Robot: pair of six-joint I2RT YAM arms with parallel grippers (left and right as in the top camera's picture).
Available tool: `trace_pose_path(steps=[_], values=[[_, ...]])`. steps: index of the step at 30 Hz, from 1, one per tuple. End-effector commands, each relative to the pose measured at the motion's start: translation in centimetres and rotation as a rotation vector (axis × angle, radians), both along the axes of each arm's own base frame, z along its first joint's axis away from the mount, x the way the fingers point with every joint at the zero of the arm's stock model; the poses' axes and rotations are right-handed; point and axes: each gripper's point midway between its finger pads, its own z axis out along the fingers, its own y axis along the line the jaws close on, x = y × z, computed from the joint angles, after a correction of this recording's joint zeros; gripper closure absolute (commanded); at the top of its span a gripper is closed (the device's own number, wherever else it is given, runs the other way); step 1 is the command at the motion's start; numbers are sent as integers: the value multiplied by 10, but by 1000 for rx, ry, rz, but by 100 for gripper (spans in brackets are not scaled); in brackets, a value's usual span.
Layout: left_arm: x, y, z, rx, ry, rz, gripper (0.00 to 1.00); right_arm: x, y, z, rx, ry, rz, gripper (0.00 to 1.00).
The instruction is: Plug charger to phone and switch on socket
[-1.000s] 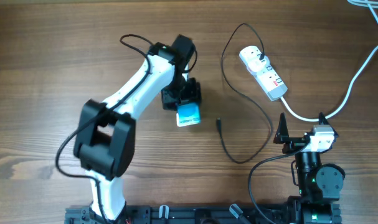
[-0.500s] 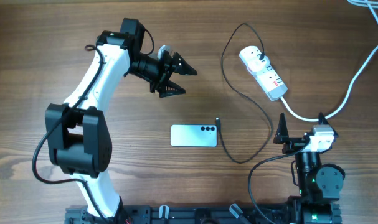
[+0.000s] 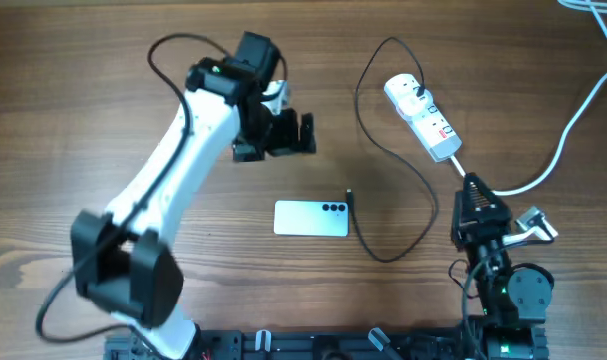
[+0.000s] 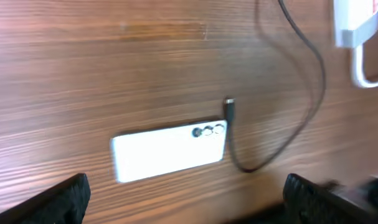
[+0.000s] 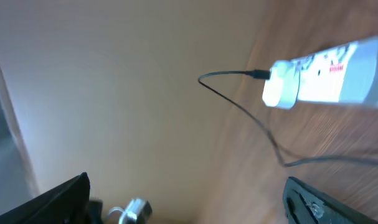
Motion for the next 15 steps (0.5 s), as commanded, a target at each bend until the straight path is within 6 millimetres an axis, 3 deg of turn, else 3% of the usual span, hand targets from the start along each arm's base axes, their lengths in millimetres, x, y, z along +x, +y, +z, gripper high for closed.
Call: trace_pose_path(steps=[1,4,8,12,15], values=[[-8,-4,6,254,-165,-168,0,3,-18,-4,174,36,-104,0],[-35,-30,-8,305,-143,-286,0,5,-21,-16,174,85,-123,0],[-67,-42,-21,355,-89,-494,0,8,-21,-36,175,171,-131,0],[-80,-45,-44,368,-114,-804,2,10,-21,-60,177,275,-140,0],[-76,-38,-72,406,-160,-994,4,9,-21,-79,177,356,-146,0]])
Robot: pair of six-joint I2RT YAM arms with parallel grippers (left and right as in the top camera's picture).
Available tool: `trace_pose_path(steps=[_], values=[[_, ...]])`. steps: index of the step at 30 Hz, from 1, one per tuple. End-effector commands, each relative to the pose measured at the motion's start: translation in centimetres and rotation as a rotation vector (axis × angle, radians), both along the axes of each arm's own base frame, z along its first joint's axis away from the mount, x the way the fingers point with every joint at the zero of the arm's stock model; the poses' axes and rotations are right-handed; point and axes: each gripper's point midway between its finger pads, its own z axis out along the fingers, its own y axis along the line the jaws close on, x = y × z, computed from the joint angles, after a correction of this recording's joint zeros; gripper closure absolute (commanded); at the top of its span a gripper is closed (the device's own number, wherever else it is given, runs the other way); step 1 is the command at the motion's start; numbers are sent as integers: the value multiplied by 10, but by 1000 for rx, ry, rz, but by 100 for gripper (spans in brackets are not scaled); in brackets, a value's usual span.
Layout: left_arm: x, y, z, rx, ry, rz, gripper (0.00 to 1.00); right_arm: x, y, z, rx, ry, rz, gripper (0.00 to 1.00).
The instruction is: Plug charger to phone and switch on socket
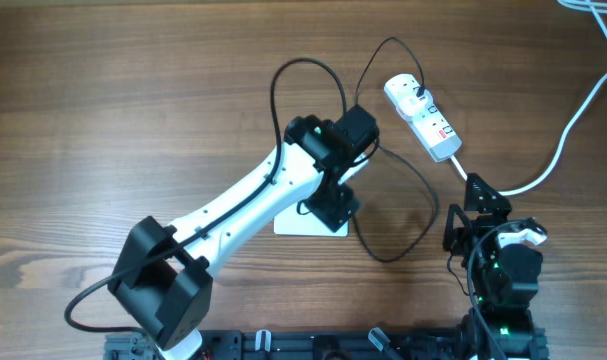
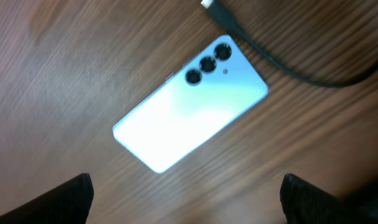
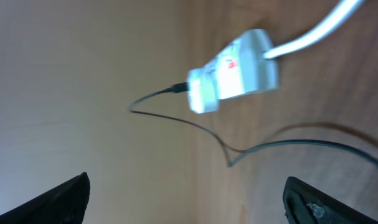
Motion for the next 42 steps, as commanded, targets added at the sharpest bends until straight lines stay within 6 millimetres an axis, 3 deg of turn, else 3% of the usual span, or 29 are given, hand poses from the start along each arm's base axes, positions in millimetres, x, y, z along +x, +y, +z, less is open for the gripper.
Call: trace_pose_path(steps=[1,5,8,13,17,21,26,28,32,34,37,38,41,42], values=[[2,14,-35,82,-18,-306,3,-1,-5,-19,7,79,-28,1],[3,12,-61,75,-45,-515,5,-4,-5,-43,199,195,-100,0],[-8,5,-65,18,-1,-647,6,-6,-4,-53,199,237,-104,0],[4,-3,-82,-26,-78,-667,3,1,-4,-39,-98,156,19,0],[-7,11,-101,-4,-31,-662,3,6,1,-27,-106,99,48,0],[-5,9,-105,-11,-46,-662,1,9,1,-19,-109,65,47,0],[-9,12,-127,3,-14,-658,2,9,1,-19,-108,65,46,0],[-12,16,-137,18,16,-653,11,9,1,-19,-108,65,46,0],[-11,23,-145,32,42,-554,14,9,1,-19,-108,65,46,0],[5,34,-145,31,16,-414,20,9,1,-19,-109,65,47,0],[34,53,-145,7,-26,-179,44,9,1,-19,-109,65,47,0],[43,61,-144,-3,-38,-92,47,9,1,-19,-109,65,47,0],[72,89,-143,-36,-79,149,31,9,1,-19,-108,65,46,0],[81,95,-142,-52,-100,219,31,9,1,-19,-108,66,46,0]])
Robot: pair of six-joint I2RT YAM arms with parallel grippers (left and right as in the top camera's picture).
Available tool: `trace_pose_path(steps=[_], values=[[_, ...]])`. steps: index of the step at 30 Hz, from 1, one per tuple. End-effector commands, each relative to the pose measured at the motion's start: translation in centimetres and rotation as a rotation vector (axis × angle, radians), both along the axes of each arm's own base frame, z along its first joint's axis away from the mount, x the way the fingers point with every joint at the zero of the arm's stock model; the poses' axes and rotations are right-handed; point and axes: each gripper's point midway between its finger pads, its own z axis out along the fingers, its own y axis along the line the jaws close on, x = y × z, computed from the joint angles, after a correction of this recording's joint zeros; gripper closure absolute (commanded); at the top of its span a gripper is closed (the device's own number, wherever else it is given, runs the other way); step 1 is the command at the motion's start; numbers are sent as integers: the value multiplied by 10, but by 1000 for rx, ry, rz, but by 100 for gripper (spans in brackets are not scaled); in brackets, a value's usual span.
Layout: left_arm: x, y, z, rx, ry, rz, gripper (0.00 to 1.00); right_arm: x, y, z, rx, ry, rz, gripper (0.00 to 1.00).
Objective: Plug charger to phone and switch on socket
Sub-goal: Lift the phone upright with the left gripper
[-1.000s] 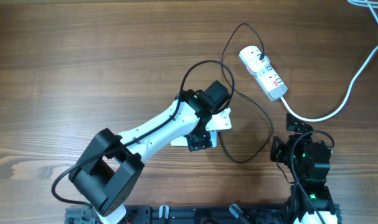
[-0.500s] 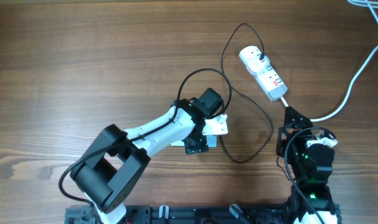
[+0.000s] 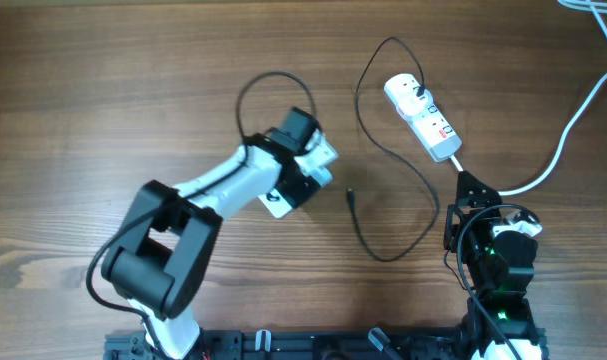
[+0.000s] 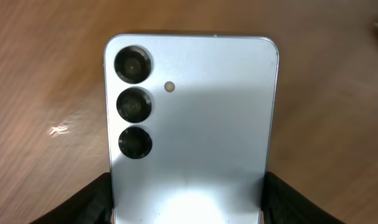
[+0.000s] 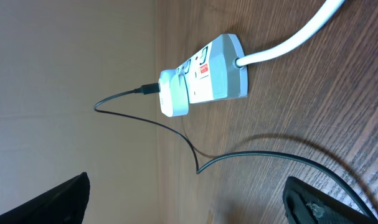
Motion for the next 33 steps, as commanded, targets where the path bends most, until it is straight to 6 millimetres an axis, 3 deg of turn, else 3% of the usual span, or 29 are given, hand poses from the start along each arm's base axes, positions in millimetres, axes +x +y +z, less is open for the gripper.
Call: trace_pose_path(steps=[1,4,6,9,10,12,14,15,16,17,18,22,24,27,29,33], values=[[13,55,-35,67,43,327,31,0,0,0,-15,-3,10,0],[40,61,-29,-38,-10,586,36,0,0,0,-15,-3,10,0],[51,59,-26,-114,-23,760,25,0,0,0,-15,-3,10,0],[50,56,-26,-144,-7,860,21,0,3,0,-9,-3,27,1],[47,56,-27,-136,3,863,20,0,5,0,-6,-2,37,0],[44,57,-28,-124,12,858,9,-1,7,-1,-1,3,47,0],[41,55,-28,-131,30,860,27,-2,7,-2,0,8,49,0],[39,55,-29,-128,40,858,30,-2,7,-2,0,8,50,0],[38,55,-29,-124,41,851,25,-2,7,-2,1,7,50,0],[39,55,-29,-116,36,819,3,-2,8,-2,1,8,50,0],[38,56,-26,-100,35,779,1,-2,8,-2,2,7,54,0],[34,78,4,98,29,786,0,-2,8,-2,1,7,53,0],[31,73,31,108,97,817,0,-2,8,-3,1,10,53,0],[42,55,64,33,130,807,0,-3,8,-6,1,23,50,0],[48,45,70,-1,122,726,0,-4,8,-7,2,30,50,0],[64,42,57,11,74,627,0,-6,9,-12,8,53,59,0]])
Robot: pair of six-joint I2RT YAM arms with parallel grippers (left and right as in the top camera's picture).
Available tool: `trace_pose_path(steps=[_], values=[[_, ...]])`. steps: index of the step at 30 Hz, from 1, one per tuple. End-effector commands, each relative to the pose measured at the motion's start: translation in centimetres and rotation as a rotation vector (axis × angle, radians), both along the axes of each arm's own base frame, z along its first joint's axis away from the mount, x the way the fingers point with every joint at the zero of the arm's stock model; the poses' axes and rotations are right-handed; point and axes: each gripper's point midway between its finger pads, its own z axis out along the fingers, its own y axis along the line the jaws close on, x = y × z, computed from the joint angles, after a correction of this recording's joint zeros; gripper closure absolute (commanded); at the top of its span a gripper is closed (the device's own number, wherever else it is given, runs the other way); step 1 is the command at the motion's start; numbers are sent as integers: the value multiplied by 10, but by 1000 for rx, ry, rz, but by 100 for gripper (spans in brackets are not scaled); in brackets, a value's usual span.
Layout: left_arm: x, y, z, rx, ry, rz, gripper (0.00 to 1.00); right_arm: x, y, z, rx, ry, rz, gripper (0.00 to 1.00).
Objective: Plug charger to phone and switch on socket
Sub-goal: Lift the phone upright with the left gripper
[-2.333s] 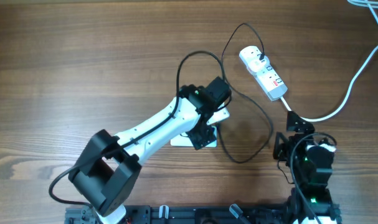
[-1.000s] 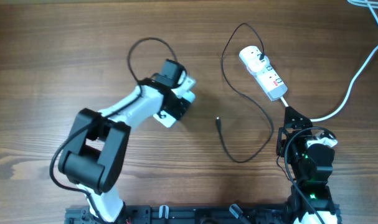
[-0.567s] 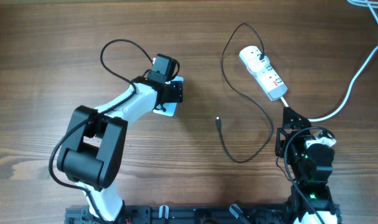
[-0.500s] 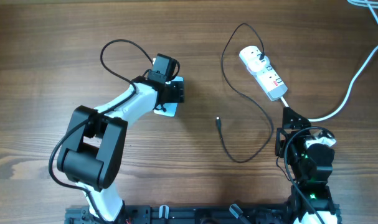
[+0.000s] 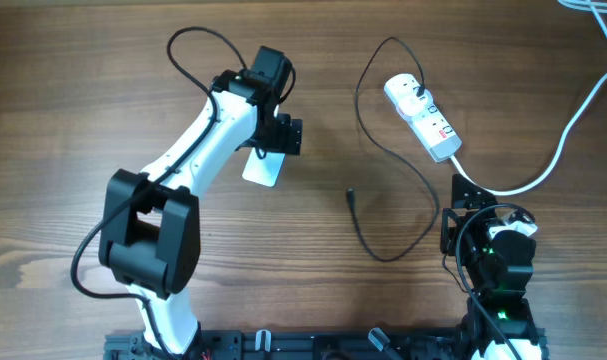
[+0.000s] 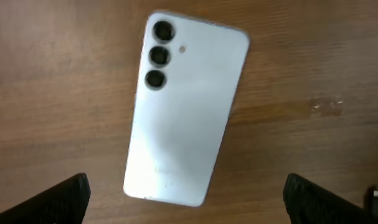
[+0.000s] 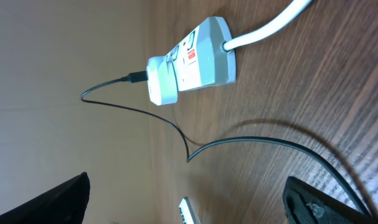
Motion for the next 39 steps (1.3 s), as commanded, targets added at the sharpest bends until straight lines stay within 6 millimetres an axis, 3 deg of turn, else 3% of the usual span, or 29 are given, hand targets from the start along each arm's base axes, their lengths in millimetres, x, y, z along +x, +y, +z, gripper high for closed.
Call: trace_pose_path(steps=[1,7,16,23,26,32,35,39], values=[[8,-1,-18,32,2,-76,0,-1,3,-2,-6,7,27,0],[7,1,-59,65,70,-83,0,-2,6,-2,0,6,43,0],[16,13,-63,140,35,-69,0,-2,6,-2,0,6,42,0],[-5,5,-89,89,157,-85,1,-2,6,-2,0,6,43,0],[-9,7,-89,96,173,-85,17,-2,6,-2,0,6,43,0],[-10,7,-90,97,177,-84,29,-2,6,-2,0,6,43,0],[-10,7,-90,97,177,-84,18,-2,6,-2,0,6,43,0],[-9,7,-94,97,176,-84,16,-2,6,-2,0,6,43,0]])
